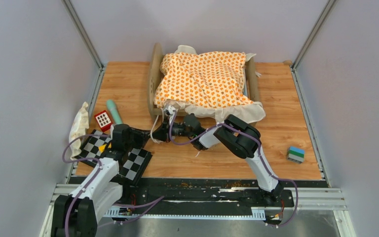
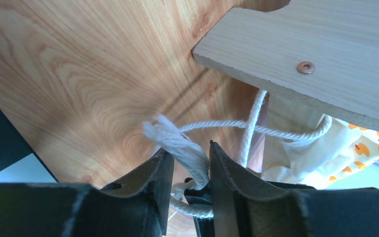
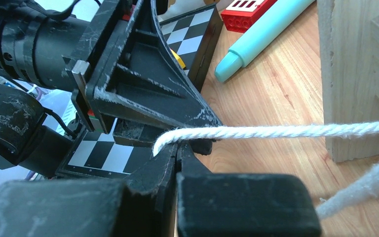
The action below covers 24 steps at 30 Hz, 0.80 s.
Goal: Set up the pet bed
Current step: Tie the ropes to the bed frame.
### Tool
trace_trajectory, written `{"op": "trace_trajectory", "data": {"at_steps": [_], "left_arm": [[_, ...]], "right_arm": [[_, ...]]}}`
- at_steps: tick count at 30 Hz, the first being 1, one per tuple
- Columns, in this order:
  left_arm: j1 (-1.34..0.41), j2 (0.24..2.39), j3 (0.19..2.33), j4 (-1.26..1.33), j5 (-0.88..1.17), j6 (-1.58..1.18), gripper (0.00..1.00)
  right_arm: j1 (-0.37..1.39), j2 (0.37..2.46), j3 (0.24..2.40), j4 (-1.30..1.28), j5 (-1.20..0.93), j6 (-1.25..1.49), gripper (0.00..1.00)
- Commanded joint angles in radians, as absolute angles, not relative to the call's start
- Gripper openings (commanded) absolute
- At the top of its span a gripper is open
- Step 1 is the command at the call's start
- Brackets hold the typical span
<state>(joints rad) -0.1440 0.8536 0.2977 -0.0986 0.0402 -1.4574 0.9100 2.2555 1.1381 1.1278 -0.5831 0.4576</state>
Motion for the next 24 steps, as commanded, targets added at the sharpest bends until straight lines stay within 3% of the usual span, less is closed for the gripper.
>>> {"op": "trace_trajectory", "data": {"at_steps": [1, 5, 8, 11, 15, 24], "left_arm": [[-0.119, 0.877, 0.264, 0.029, 0.119, -1.480, 0.35], [-0.108, 0.886, 0.256, 0.057, 0.145, -1.480, 0.20], [-0.099, 0.878, 0.255, 0.065, 0.157, -1.472, 0.00], [-0.093, 0.852, 0.258, 0.048, 0.150, -1.459, 0.00], [-0.089, 0.837, 0.262, 0.017, 0.133, -1.432, 0.00], [-0.088, 0.894, 0.280, 0.026, 0.153, -1.370, 0.00]], "right_arm": [[0.910, 2.206, 1.126, 1.198, -0.608, 0.432, 0.00], [0.910, 2.200, 1.121, 1.195, -0.603, 0.430, 0.00], [0.910, 2.192, 1.125, 1.168, -0.599, 0.425, 0.00], [0.910, 2.166, 1.132, 1.096, -0.584, 0.405, 0.09], [0.910, 2.096, 1.131, 0.915, -0.517, 0.353, 0.28], [0.910, 1.964, 1.239, 0.292, -0.315, 0.197, 0.44]]}}
